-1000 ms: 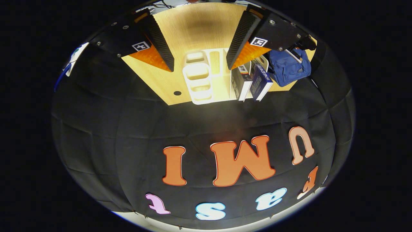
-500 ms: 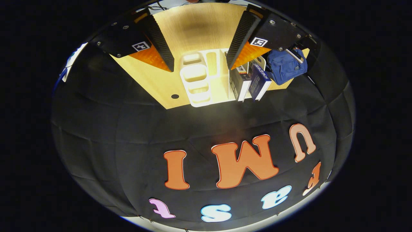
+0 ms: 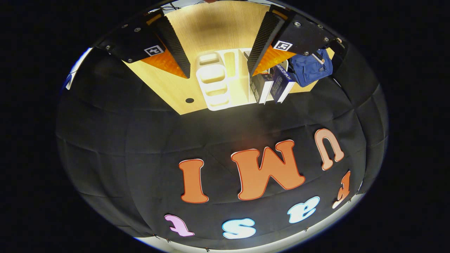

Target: Open the schoolbag, grab two books from the bookshelf and put them into the schoolbag.

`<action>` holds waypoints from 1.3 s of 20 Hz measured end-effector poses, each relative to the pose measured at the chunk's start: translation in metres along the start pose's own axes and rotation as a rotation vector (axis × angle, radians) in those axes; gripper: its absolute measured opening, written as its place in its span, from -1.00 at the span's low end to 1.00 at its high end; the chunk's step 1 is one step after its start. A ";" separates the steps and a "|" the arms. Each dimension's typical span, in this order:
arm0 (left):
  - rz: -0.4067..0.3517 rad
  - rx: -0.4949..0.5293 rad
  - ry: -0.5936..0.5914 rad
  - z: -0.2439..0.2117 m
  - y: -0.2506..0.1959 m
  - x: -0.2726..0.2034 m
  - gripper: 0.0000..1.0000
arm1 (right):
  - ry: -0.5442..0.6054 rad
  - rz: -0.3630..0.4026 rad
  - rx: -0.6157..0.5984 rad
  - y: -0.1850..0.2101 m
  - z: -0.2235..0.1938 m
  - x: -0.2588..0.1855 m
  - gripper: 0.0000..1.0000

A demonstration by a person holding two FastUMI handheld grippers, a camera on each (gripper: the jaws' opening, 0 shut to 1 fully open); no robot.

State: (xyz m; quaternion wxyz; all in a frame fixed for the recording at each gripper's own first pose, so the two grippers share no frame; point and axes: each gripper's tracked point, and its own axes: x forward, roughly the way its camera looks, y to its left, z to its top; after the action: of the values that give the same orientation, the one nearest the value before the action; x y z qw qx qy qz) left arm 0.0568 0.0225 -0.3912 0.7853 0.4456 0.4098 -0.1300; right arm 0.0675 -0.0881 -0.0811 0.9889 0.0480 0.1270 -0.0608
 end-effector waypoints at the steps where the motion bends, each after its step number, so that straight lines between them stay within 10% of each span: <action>1: -0.020 0.006 0.001 0.002 0.001 -0.003 -0.99 | -0.002 0.014 0.002 0.002 0.002 0.001 0.93; 15: -0.399 0.176 0.034 0.029 0.092 -0.042 -0.99 | -0.006 0.047 0.006 0.061 0.029 0.028 0.94; 26: -0.425 0.173 -0.084 0.056 0.240 0.009 -0.99 | -0.018 0.038 -0.051 0.158 0.056 0.035 0.94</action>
State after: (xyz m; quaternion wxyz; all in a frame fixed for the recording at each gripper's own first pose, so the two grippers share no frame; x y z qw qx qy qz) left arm 0.2290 0.1151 -0.2404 0.7154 0.4090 0.4488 -0.3456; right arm 0.1355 0.0578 -0.0240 0.9919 0.0248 0.1186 -0.0393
